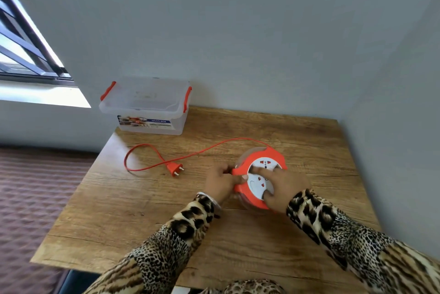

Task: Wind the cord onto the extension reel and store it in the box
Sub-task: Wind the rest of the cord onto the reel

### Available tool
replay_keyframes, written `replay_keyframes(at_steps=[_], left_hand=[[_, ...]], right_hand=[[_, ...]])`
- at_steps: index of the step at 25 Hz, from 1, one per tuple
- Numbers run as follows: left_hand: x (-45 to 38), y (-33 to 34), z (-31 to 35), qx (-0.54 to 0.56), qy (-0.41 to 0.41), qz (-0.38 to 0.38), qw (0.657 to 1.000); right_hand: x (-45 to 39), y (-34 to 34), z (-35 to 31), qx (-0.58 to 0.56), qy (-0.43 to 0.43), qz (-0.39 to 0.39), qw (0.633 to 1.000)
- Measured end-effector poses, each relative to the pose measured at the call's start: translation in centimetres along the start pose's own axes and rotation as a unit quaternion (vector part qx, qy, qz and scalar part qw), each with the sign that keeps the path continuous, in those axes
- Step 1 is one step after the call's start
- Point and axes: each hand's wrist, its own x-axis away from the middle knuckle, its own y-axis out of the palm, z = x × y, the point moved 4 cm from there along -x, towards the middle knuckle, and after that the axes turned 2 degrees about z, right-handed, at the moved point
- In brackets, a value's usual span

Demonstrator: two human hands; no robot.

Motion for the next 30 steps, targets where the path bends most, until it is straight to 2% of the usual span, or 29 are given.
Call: replay_keyframes(at_steps=[3, 5, 6, 9, 13, 14, 15, 17, 19, 20, 22, 23, 24, 25, 27, 28, 30], left_hand=[[0.7, 0.7, -0.8, 0.068, 0.024, 0.042, 0.996], [1.3, 1.3, -1.2, 0.118, 0.047, 0.075, 0.989], [1.6, 1.7, -1.6, 0.140, 0.061, 0.096, 0.984], [2.3, 2.6, -2.6, 0.143, 0.117, 0.158, 0.970], [3.0, 3.5, -3.0, 0.130, 0.187, 0.162, 0.960], [3.0, 3.4, -3.1, 0.123, 0.195, 0.164, 0.959], [2.9, 3.3, -3.3, 0.120, 0.193, 0.159, 0.961], [2.2, 2.8, -3.6, 0.140, 0.152, 0.127, 0.970], [1.4, 2.0, -3.9, 0.170, 0.086, 0.077, 0.979], [1.1, 1.5, -4.1, 0.168, 0.053, 0.052, 0.983], [0.4, 0.7, -4.1, 0.134, 0.003, 0.003, 0.991], [0.0, 0.5, -4.0, 0.106, -0.011, -0.019, 0.994], [-0.4, 0.3, -4.0, 0.074, -0.019, -0.038, 0.996], [-0.6, 0.2, -3.9, 0.044, -0.022, -0.058, 0.997], [-0.8, -0.2, -3.4, -0.013, -0.024, -0.096, 0.995], [-0.9, -0.4, -3.2, -0.044, -0.031, -0.115, 0.992], [-1.1, -0.7, -2.8, -0.104, -0.053, -0.152, 0.982]], right_hand=[[0.2, 0.4, 0.4, -0.076, 0.074, 0.040, 0.994], [0.1, 0.4, 0.4, -0.153, 0.143, 0.049, 0.977], [0.1, 0.4, 0.5, -0.234, 0.194, 0.059, 0.951], [0.3, 0.4, 0.1, -0.466, 0.327, 0.104, 0.816], [0.7, 0.4, -0.5, -0.612, 0.398, 0.099, 0.677], [0.8, 0.4, -0.6, -0.630, 0.411, 0.088, 0.653], [0.9, 0.3, -0.7, -0.636, 0.419, 0.070, 0.645], [1.2, 0.4, -1.1, -0.634, 0.412, 0.012, 0.654], [1.8, 0.6, -0.9, -0.600, 0.386, -0.059, 0.698], [2.1, 0.4, -0.3, -0.555, 0.363, -0.075, 0.745], [2.3, -1.0, 1.5, -0.353, 0.268, -0.054, 0.895], [2.3, -1.9, 2.2, -0.208, 0.189, -0.035, 0.959], [2.1, -2.4, 2.4, -0.085, 0.081, -0.028, 0.993], [2.0, -2.5, 2.2, -0.006, -0.036, -0.051, 0.998], [2.2, -2.1, 1.6, 0.071, -0.212, -0.149, 0.963], [2.4, -1.7, 1.5, 0.094, -0.249, -0.193, 0.945], [2.8, -0.8, 1.5, 0.131, -0.272, -0.233, 0.924]])
